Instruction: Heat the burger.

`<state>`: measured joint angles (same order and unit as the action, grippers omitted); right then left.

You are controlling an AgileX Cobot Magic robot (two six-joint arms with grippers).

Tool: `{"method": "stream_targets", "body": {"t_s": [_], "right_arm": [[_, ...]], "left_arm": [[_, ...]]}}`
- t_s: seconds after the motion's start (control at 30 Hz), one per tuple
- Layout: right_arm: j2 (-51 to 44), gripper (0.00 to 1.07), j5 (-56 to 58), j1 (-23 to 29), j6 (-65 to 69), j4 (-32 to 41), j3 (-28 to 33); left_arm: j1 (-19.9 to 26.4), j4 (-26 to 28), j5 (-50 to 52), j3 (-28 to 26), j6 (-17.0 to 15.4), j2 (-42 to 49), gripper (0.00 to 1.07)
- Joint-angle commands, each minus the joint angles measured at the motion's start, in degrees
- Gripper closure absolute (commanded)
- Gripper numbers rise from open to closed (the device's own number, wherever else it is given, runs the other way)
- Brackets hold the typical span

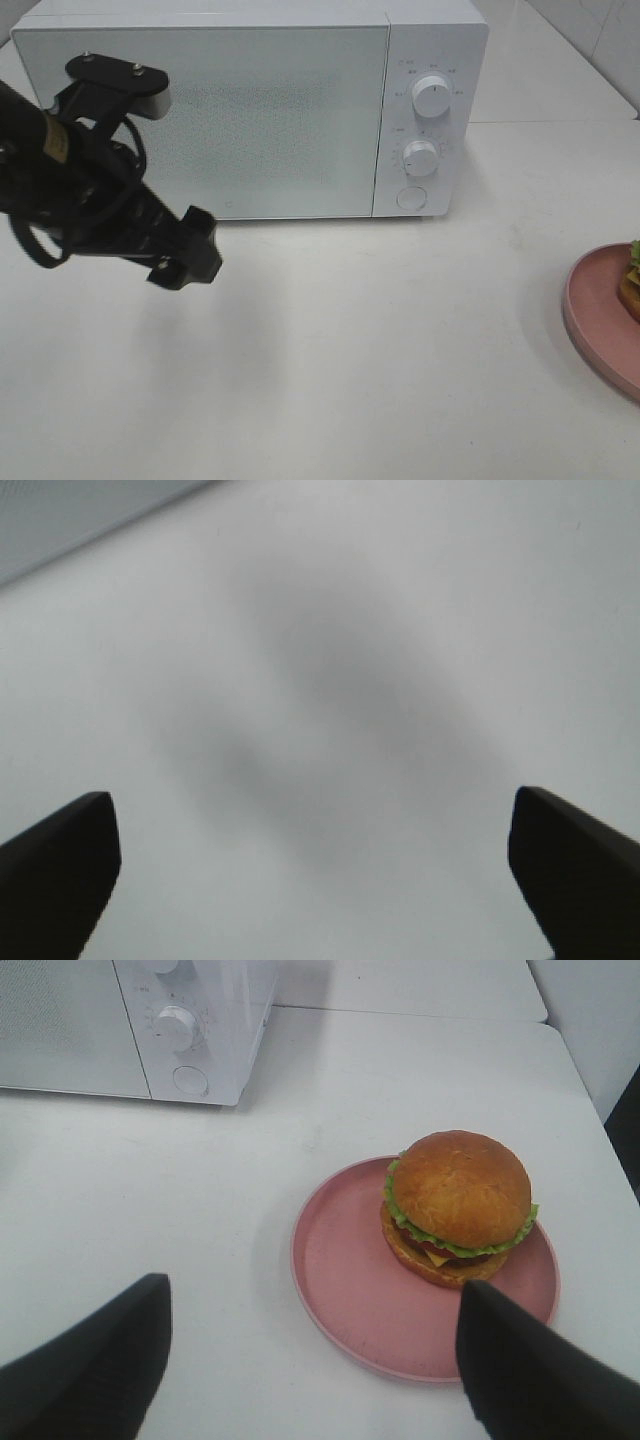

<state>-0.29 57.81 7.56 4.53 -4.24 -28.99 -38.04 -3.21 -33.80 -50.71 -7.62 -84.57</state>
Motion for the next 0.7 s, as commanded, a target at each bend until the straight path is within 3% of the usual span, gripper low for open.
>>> {"method": "stream_targets", "body": {"t_s": [0.03,0.07,0.17,0.23,0.37,0.43,0.47,0.5,0.53,0.6,0.63,0.7], "right_arm": [[-1.43,0.31,-0.69,-0.23,-0.46,-0.11,0.29],[-1.43,0.31,-0.69,-0.23,-0.46,-0.11,0.29],[-1.43,0.31,-0.69,-0.23,-0.46,-0.11,0.29],[-1.43,0.31,-0.69,-0.23,-0.46,-0.11,0.29],[-1.43,0.31,-0.69,-0.23,-0.46,-0.11,0.29],[-1.43,0.31,-0.69,-0.23,-0.46,-0.11,0.29],[-1.43,0.31,-0.69,-0.23,-0.46,-0.11,0.29],[-1.43,0.31,-0.69,-0.23,-0.46,-0.11,0.29],[-1.43,0.31,-0.69,-0.23,-0.46,-0.11,0.29],[-1.43,0.31,-0.69,-0.23,-0.46,-0.11,0.29],[-1.43,0.31,-0.69,-0.23,-0.46,-0.11,0.29],[-1.43,0.31,-0.69,-0.23,-0.46,-0.11,0.29]], "left_arm": [[-0.17,-0.23,-11.75,0.23,-0.29,3.50,0.06],[-0.17,-1.20,-16.96,0.23,-0.29,5.56,0.06],[-0.17,-1.72,-19.25,0.23,-0.57,6.59,0.06],[0.11,-4.70,-24.64,0.23,-4.30,10.54,0.06],[2.98,-5.56,-27.67,0.23,-5.79,13.75,0.06],[9.11,-5.27,-30.48,0.23,-4.18,17.36,0.06],[9.11,-5.27,-30.48,0.23,-4.18,17.36,0.06],[11.00,-4.98,-31.40,0.23,-3.04,18.33,0.06],[15.81,-4.24,-32.72,0.23,0.06,20.63,0.06],[18.56,-3.84,-33.35,0.23,1.55,21.94,0.06],[22.75,-2.06,-33.98,0.23,1.32,24.75,0.06],[24.18,-1.55,-34.09,0.23,1.32,26.18,0.06]]}}
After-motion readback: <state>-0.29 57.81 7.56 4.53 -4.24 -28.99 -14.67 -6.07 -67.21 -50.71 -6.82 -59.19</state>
